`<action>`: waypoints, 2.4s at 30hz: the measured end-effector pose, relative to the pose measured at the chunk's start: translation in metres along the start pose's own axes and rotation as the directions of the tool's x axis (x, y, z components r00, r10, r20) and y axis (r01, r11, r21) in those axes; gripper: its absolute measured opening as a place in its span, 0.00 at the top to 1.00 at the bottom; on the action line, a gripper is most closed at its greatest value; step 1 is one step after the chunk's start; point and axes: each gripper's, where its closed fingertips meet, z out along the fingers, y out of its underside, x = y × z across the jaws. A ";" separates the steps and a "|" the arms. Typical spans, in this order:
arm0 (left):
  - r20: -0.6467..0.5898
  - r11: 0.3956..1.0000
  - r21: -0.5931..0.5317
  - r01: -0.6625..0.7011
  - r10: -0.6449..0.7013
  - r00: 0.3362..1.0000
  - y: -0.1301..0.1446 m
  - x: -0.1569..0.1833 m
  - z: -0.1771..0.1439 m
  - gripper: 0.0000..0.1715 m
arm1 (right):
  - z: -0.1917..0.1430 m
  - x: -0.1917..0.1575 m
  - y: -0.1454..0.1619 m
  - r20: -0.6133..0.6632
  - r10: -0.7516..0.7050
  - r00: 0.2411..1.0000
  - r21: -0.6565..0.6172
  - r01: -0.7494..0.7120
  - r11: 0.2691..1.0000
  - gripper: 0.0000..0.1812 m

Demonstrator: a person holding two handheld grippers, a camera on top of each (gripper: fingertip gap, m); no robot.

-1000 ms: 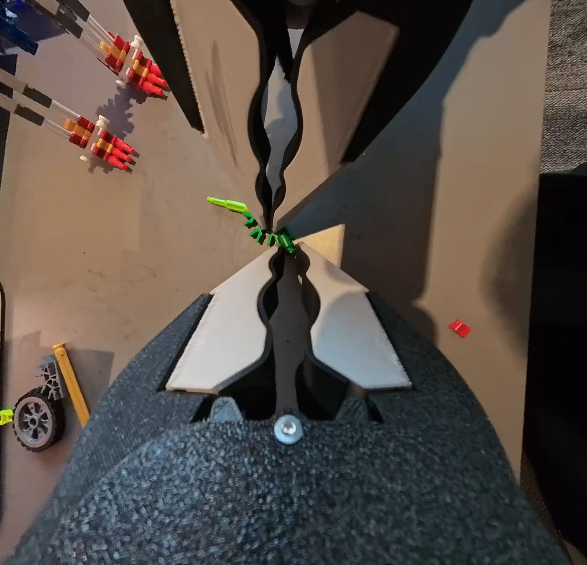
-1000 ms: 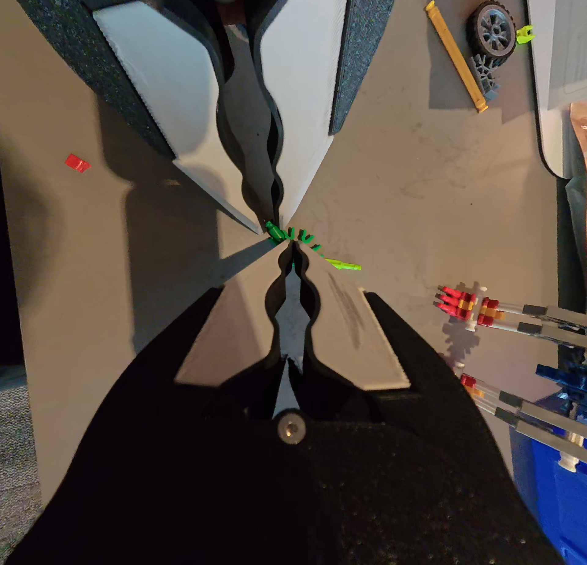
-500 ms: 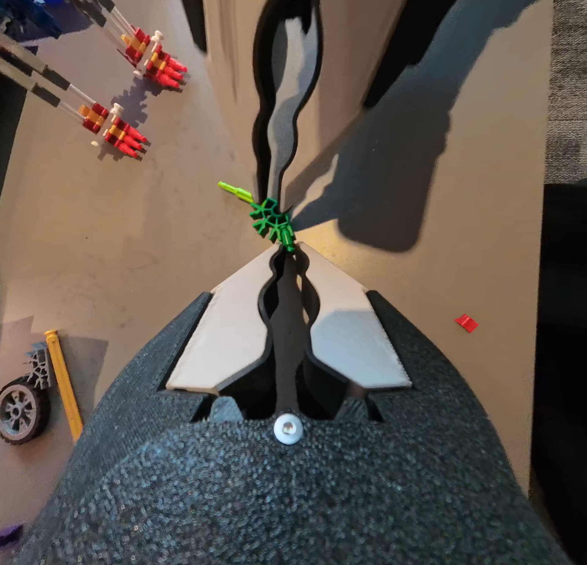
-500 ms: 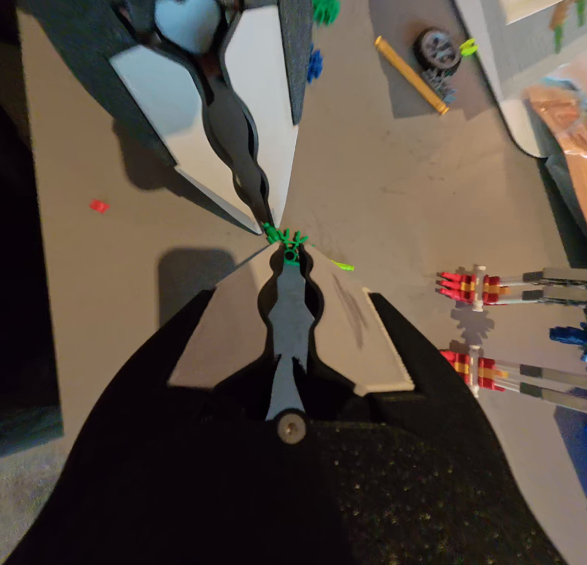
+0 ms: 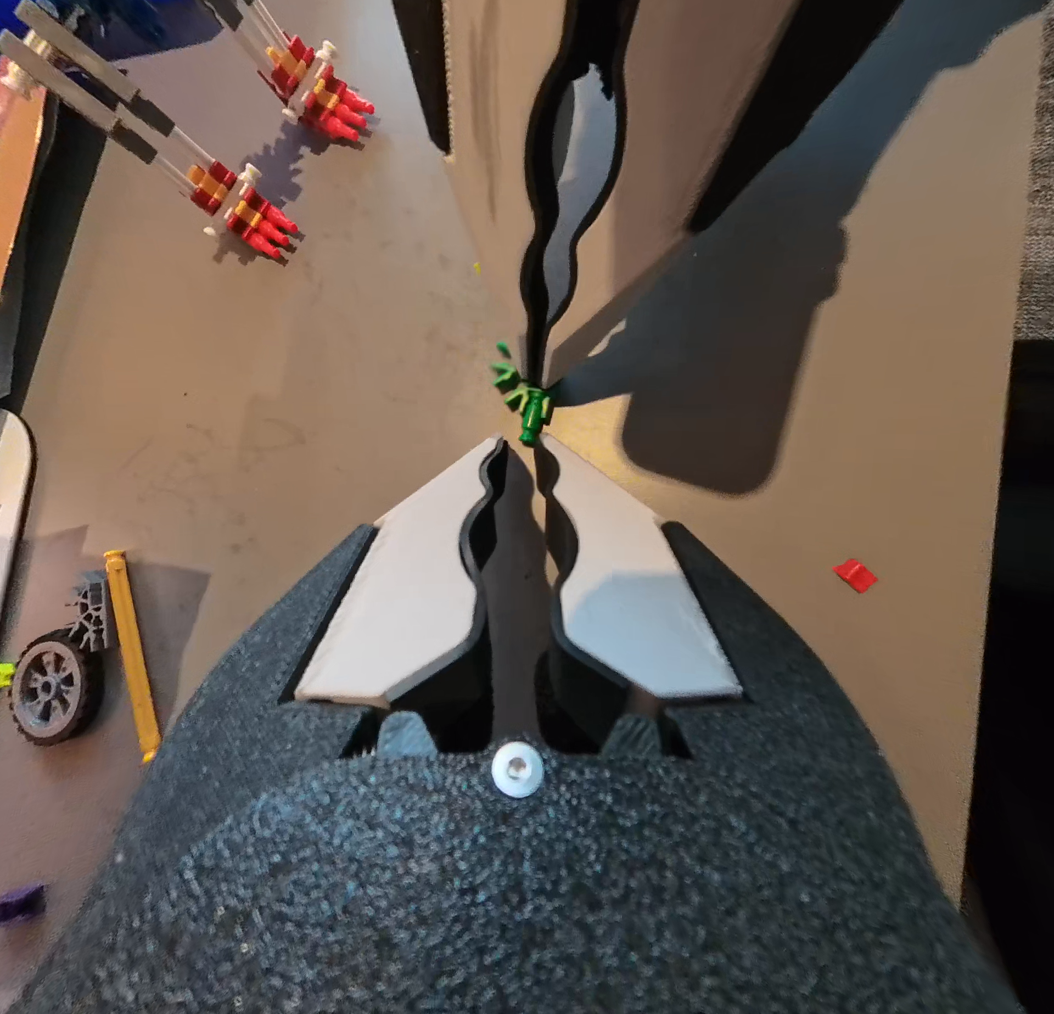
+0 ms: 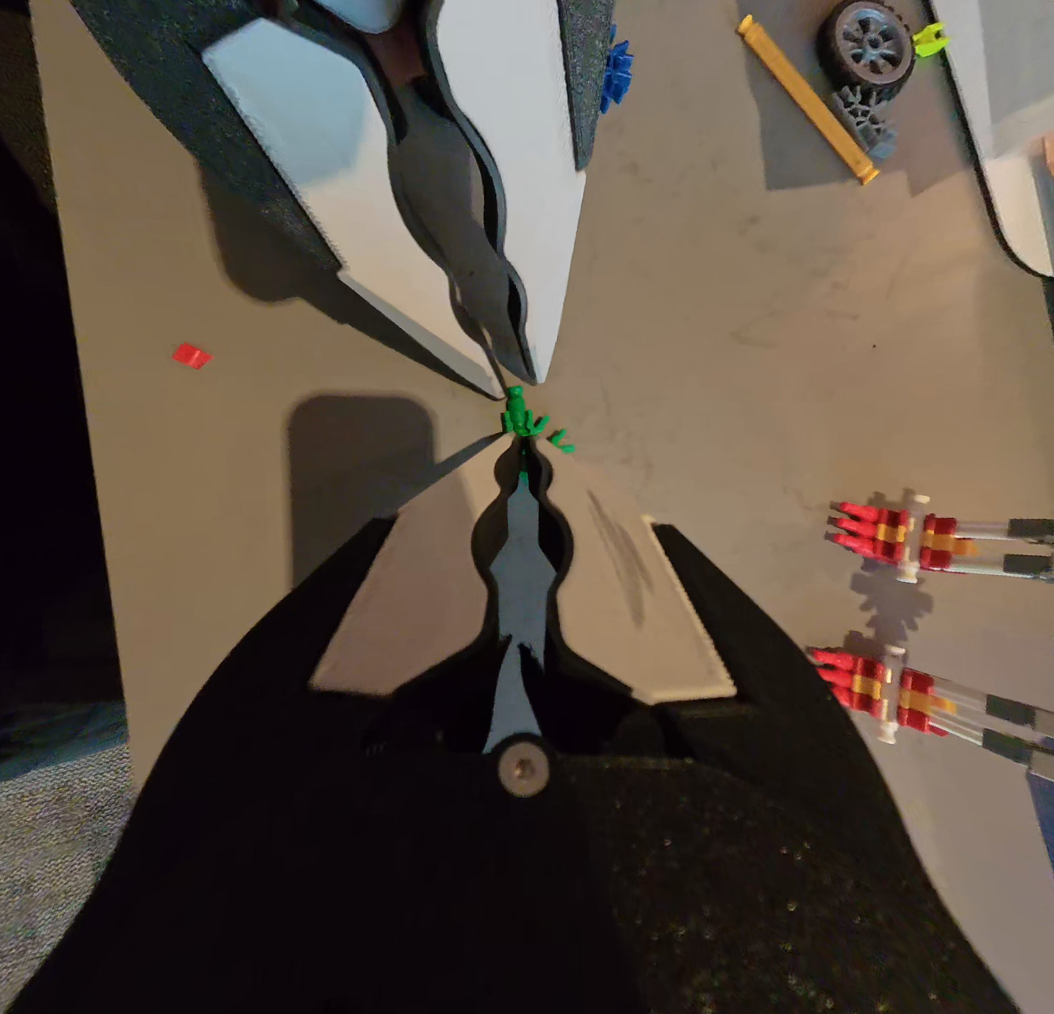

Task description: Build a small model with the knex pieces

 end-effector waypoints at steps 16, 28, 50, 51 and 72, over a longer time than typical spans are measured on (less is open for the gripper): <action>0.151 0.972 -0.158 0.175 -0.151 0.977 0.096 -0.080 -0.074 0.83 | -0.003 0.008 0.003 0.007 0.032 0.999 0.046 -0.032 0.998 0.90; 0.184 0.930 -0.213 0.300 -0.263 0.947 0.135 -0.108 -0.085 0.82 | 0.000 0.008 0.001 0.013 0.046 0.999 0.053 -0.047 0.997 0.90; 0.199 0.929 -0.171 0.328 -0.293 0.935 0.133 -0.118 -0.076 0.81 | -0.002 0.012 0.005 0.023 0.064 0.998 0.064 -0.065 0.996 0.90; 0.182 0.929 -0.160 0.333 -0.303 0.935 0.130 -0.116 -0.075 0.84 | -0.002 0.012 0.005 0.024 0.064 0.998 0.066 -0.066 0.996 0.90; 0.179 0.964 -0.142 0.225 -0.198 0.964 0.113 -0.116 -0.074 0.90 | -0.005 0.014 0.008 0.024 0.072 0.997 0.088 -0.074 0.993 0.90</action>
